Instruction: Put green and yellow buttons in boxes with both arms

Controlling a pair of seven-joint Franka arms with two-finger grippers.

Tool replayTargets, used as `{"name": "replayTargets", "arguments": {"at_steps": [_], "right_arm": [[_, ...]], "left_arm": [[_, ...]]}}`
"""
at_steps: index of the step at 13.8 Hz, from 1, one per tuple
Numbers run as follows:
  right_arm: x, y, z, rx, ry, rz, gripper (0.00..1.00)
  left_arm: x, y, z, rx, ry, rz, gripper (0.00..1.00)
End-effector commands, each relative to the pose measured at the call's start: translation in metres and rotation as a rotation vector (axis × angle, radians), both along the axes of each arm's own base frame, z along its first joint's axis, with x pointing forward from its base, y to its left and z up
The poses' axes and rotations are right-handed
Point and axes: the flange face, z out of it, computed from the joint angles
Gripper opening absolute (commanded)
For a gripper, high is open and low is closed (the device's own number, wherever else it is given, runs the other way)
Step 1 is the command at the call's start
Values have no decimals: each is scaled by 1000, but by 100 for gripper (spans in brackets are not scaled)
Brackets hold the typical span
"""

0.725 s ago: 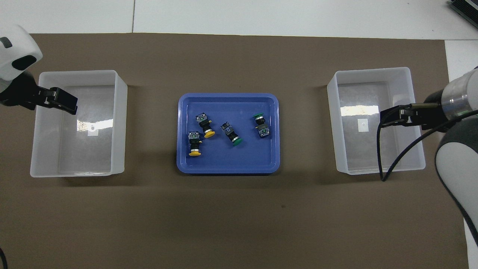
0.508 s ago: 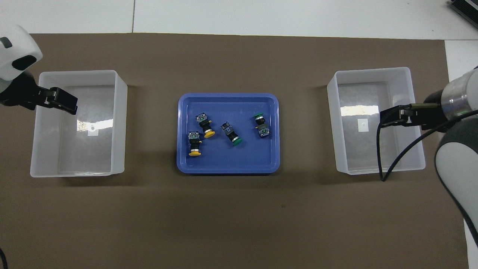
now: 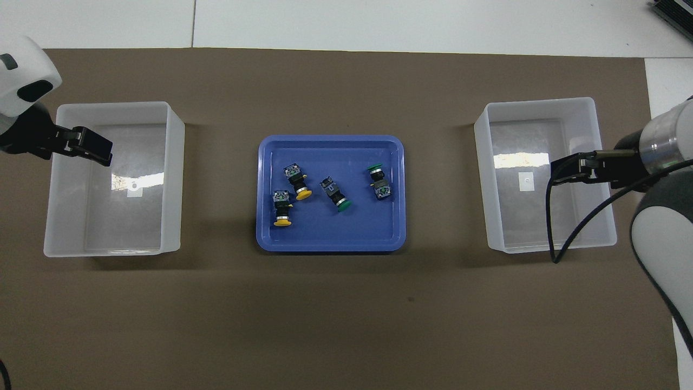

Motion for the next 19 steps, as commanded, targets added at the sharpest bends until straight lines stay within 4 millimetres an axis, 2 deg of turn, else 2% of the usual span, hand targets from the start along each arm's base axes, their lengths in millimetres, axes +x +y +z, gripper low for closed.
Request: {"name": "replayTargets", "arguments": {"at_steps": [1,5,9,11,17,19], "right_arm": [[-5,-2,2,9,-7,22,100],[1,2,3,12,-50,18,100],[8,28,-3,15,-102,3,100],[14,47,-18,20,-124,0,100],[38,142,-82,60,-164,-47,100],[41,185,-110,78,-181,2,100]], "left_arm": [[-7,3,1,17,-15,-5,100],[-7,3,2,16,-17,-5,100],[-7,3,2,16,-17,-5,100],[-7,3,2,16,-17,-5,100],[-7,3,1,17,-15,-5,100],[-7,3,2,16,-17,-5,100]]}}
